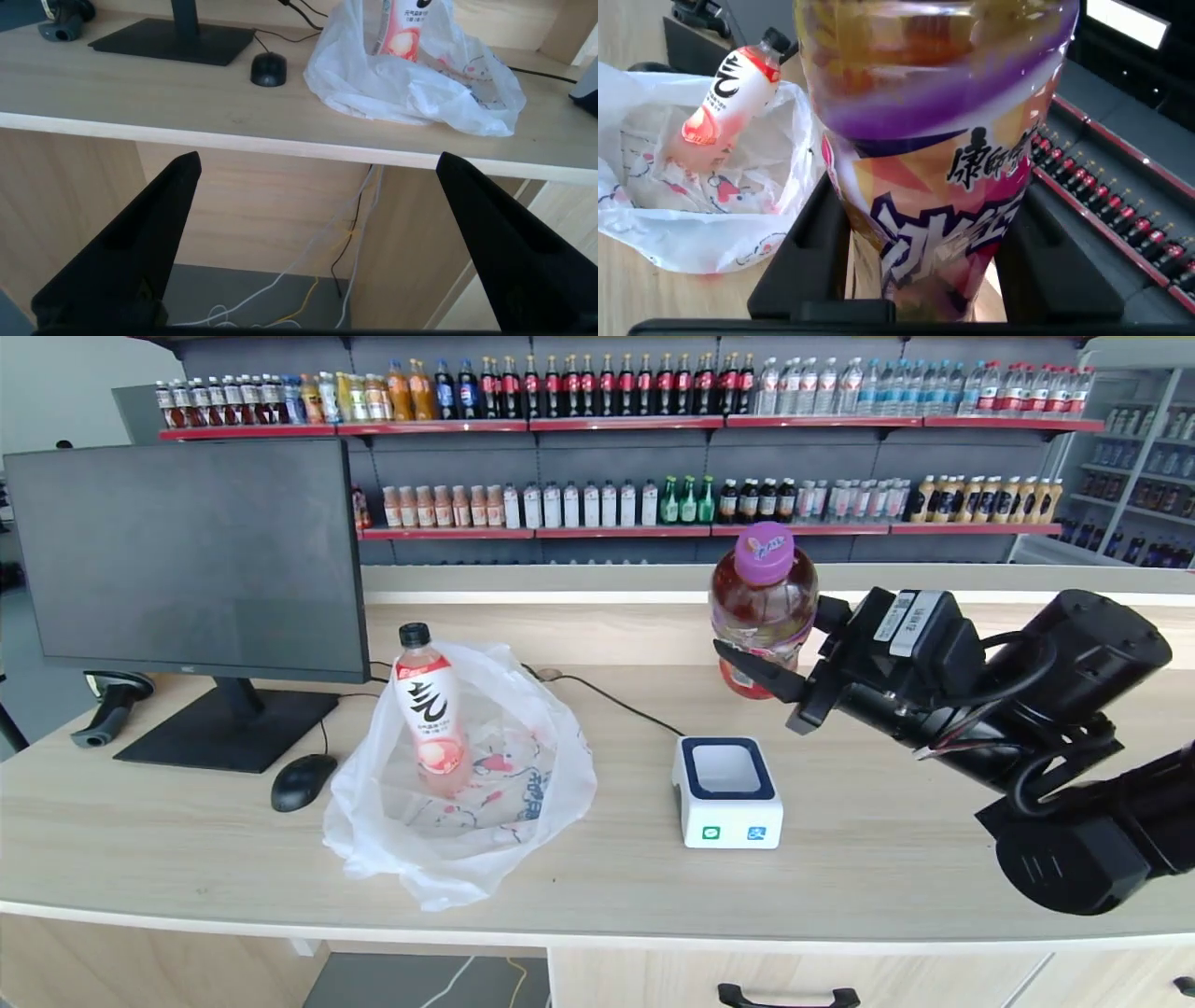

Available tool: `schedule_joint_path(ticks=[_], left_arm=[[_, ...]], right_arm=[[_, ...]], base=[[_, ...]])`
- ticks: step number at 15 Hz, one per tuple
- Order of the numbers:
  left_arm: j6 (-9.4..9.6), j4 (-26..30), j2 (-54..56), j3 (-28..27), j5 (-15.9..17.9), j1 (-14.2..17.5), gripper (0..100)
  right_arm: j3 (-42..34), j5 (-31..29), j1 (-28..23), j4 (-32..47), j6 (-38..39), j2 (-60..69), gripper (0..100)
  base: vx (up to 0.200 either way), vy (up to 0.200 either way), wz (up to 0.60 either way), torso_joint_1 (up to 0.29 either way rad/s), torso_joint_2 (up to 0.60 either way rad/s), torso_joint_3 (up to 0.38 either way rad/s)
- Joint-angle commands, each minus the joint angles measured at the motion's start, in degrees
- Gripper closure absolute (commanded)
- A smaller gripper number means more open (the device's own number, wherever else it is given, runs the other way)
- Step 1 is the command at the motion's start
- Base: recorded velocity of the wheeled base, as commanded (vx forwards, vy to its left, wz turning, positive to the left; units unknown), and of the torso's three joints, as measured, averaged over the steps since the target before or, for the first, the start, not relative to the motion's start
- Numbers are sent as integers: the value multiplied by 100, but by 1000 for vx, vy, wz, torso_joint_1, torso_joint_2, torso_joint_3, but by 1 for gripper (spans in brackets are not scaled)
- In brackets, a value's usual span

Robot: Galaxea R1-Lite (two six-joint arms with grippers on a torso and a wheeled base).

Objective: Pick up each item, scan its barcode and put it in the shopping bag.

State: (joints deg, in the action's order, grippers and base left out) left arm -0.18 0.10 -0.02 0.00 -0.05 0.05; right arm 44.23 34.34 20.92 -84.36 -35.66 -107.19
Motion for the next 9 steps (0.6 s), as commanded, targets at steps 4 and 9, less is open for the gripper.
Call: schedule_joint_path(ticks=[4,9], left_arm=[[-8,-1,-6,0,-4,4,0],[-8,-1,-6,0,-4,4,0]], right_arm=[[-142,187,-132,-98,-1207,-364,100],[-529,495,105,-564,-1919,-882,100]], base=[[0,0,0,0,0,0],[0,0,0,0,0,0]])
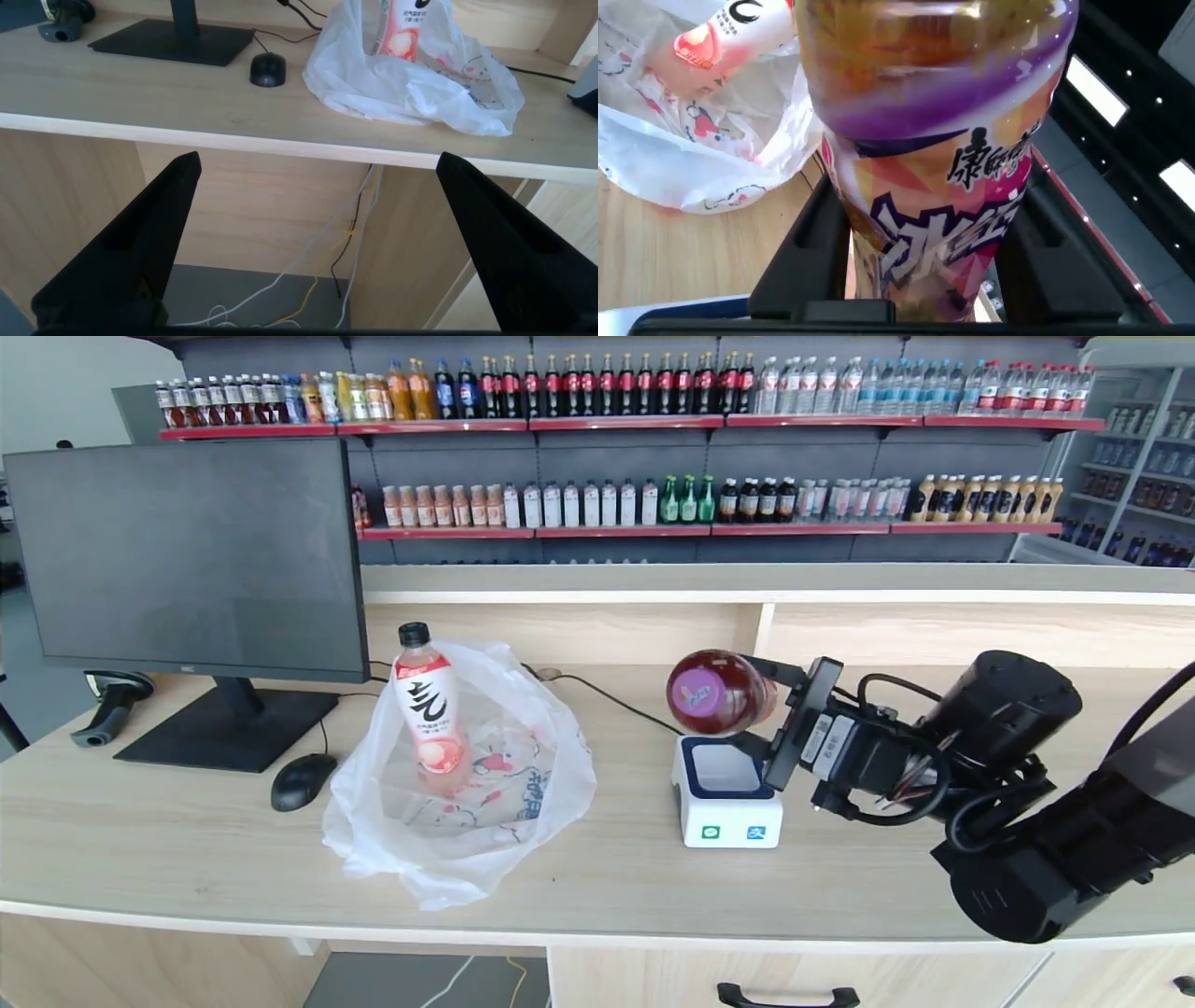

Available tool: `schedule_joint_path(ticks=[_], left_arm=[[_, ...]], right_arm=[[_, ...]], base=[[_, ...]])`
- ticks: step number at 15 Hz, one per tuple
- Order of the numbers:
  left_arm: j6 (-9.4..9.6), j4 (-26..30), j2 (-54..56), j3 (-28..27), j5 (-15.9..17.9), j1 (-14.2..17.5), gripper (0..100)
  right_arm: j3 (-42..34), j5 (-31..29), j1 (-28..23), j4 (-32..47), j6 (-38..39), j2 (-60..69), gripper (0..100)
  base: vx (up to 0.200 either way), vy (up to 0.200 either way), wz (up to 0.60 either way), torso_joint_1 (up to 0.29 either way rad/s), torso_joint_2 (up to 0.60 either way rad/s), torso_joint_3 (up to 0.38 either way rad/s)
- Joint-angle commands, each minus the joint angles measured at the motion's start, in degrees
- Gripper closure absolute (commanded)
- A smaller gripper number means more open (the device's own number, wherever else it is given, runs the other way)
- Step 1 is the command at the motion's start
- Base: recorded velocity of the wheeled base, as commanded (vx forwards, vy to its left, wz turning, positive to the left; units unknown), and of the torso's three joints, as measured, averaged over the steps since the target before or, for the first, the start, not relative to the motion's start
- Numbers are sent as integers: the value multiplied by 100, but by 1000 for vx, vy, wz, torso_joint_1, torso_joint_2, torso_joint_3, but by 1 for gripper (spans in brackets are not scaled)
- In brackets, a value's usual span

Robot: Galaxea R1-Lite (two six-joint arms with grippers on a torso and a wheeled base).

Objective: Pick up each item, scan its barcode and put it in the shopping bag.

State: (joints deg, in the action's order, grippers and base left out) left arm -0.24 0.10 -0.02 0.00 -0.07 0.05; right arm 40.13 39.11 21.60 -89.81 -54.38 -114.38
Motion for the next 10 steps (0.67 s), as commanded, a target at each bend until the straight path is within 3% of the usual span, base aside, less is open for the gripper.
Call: schedule_joint_path(ticks=[1,10], left_arm=[[-11,-1,2,0,-1,4,0],[-11,-1,-6,0,-1,4,0]], right_arm=[[-216,115,46,-19,-204,-198,100],[-295,334,318,-19,-899,-154,100]], base=[[0,0,0,0,0,0],[0,0,0,0,0,0]])
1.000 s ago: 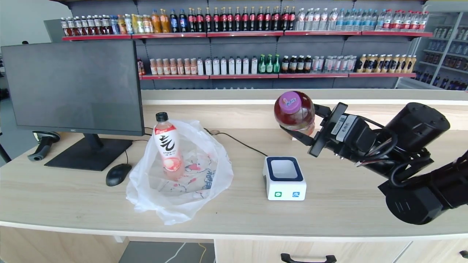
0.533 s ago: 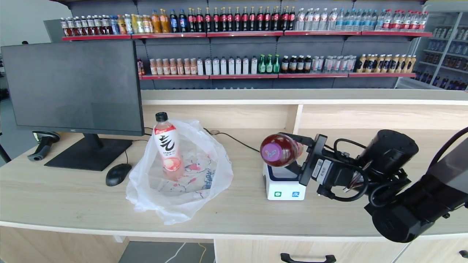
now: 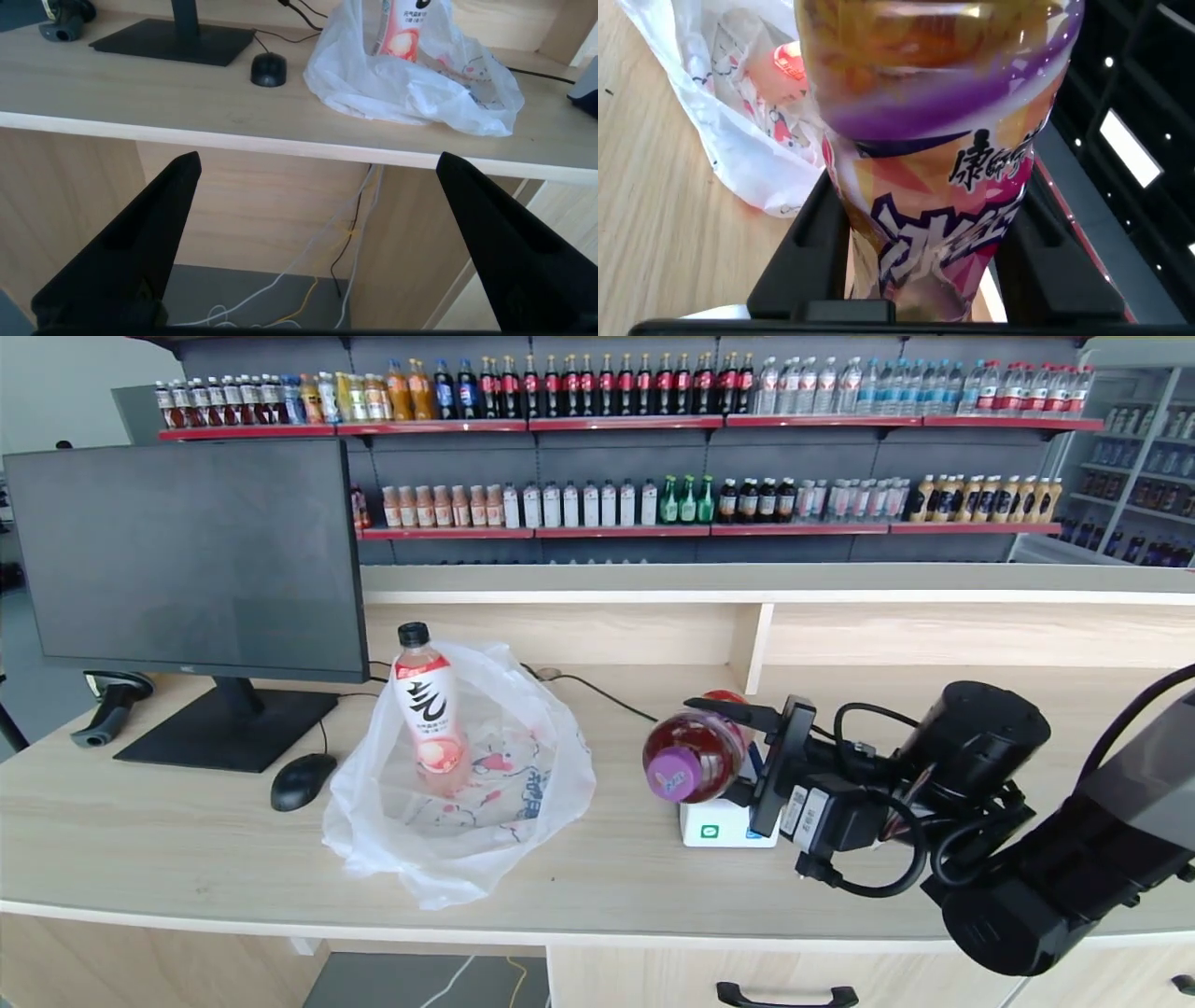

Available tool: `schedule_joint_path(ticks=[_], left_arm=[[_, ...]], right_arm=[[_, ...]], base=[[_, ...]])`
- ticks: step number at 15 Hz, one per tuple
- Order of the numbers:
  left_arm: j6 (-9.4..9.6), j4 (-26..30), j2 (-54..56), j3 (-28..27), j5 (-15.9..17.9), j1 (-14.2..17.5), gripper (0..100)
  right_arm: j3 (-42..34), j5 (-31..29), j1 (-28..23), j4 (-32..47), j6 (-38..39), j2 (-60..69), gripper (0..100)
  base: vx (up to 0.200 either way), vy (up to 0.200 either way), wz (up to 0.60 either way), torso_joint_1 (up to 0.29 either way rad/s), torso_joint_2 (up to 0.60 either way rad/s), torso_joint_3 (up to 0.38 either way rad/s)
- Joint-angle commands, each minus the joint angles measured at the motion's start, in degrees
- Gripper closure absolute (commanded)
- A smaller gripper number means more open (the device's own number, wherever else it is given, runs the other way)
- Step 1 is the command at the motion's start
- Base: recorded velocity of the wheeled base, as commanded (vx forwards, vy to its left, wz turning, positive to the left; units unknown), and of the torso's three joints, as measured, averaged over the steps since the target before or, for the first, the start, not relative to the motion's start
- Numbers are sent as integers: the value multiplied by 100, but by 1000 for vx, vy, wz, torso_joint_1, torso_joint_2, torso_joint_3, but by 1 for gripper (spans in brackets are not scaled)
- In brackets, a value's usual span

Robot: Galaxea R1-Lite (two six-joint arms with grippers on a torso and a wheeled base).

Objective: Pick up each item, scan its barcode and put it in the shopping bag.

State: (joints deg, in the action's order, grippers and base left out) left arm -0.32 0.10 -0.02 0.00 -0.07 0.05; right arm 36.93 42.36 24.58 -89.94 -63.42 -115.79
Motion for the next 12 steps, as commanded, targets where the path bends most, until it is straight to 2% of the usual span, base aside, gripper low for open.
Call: schedule_joint_path(ticks=[1,12], left_arm=[[-3,-1,-6,0,-1,4,0],[-12,-1,-6,0,-1,4,0]], right_arm=[[34,35,21,-6,-66,-49,100],[-19,273,-23,-6,-488,-190,100]], base=[[0,0,0,0,0,0],[0,0,0,0,0,0]])
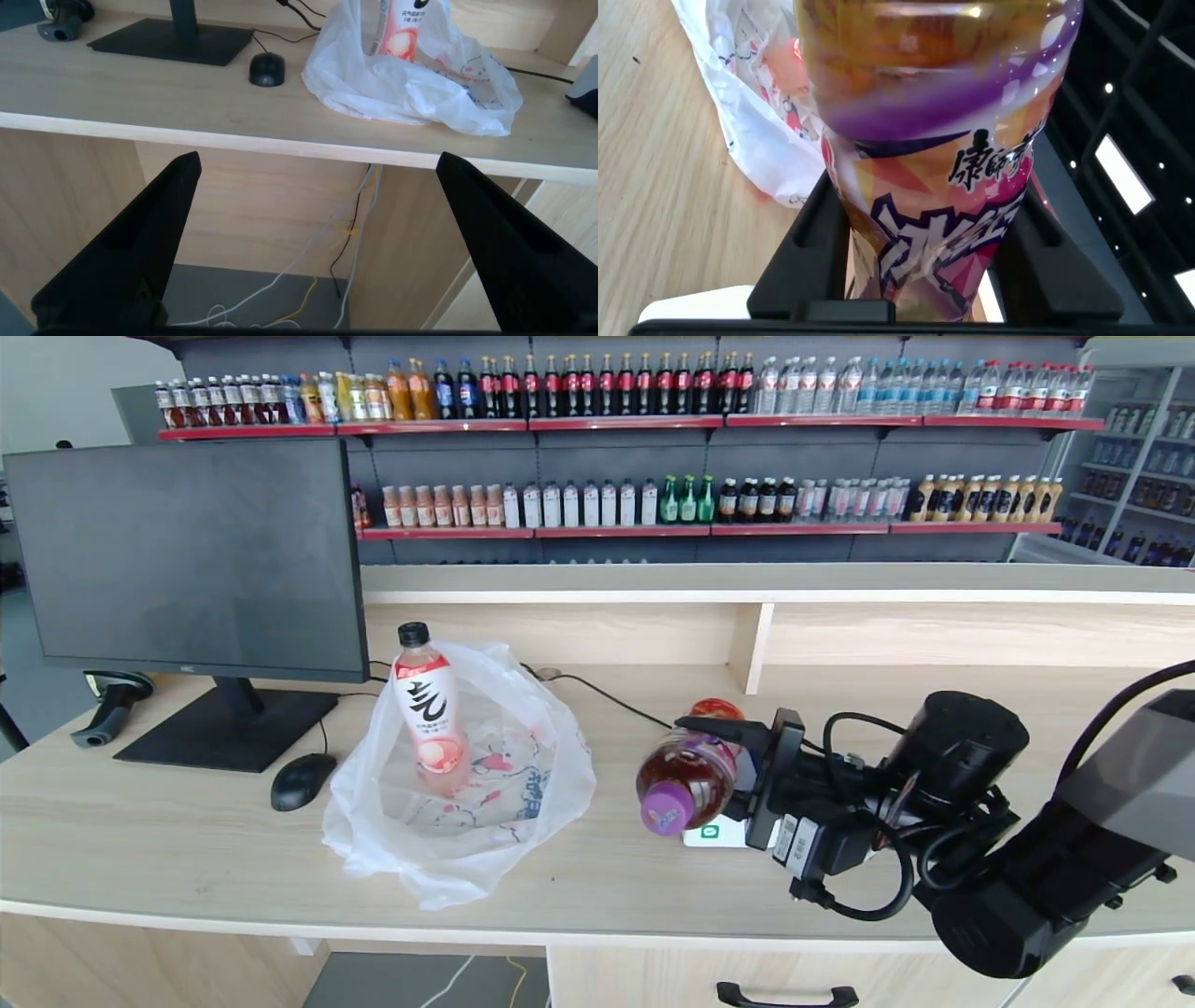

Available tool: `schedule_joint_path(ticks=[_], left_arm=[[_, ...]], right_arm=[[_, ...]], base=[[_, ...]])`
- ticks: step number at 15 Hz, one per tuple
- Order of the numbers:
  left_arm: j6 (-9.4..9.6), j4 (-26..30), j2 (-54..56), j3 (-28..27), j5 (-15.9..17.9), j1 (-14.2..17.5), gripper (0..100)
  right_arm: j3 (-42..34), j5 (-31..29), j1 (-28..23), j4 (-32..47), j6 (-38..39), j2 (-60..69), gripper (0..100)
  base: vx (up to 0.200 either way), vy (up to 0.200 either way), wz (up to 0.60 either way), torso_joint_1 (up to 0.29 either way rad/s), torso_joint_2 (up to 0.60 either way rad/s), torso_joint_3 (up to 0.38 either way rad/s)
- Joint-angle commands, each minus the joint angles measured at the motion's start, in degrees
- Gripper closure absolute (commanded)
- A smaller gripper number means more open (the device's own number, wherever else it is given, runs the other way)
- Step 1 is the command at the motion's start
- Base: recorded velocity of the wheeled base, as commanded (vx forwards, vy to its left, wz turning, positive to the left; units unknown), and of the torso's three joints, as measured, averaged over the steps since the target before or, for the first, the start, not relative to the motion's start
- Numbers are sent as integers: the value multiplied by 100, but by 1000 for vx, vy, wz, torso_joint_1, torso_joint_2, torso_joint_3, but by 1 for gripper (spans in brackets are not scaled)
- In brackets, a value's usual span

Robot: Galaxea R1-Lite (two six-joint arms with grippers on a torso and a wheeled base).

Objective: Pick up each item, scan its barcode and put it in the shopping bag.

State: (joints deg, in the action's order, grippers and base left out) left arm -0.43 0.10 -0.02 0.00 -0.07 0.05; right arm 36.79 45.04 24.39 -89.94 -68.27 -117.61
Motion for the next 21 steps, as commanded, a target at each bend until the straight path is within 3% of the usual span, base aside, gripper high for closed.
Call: schedule_joint_path(ticks=[1,14,21], left_arm=[[-1,-1,-6,0,-1,4,0],[16,-1,2,0,-1,4,0],[34,-1,2,0,-1,-5,0]], right_arm=[[-5,40,-5,-6,-2,-7,100],[-32,215,-462,-6,-20,90,100],[30,189,-453,-6,780,1056,100]], base=[[0,0,0,0,0,0],[0,0,0,0,0,0],[0,0,0,0,0,0]])
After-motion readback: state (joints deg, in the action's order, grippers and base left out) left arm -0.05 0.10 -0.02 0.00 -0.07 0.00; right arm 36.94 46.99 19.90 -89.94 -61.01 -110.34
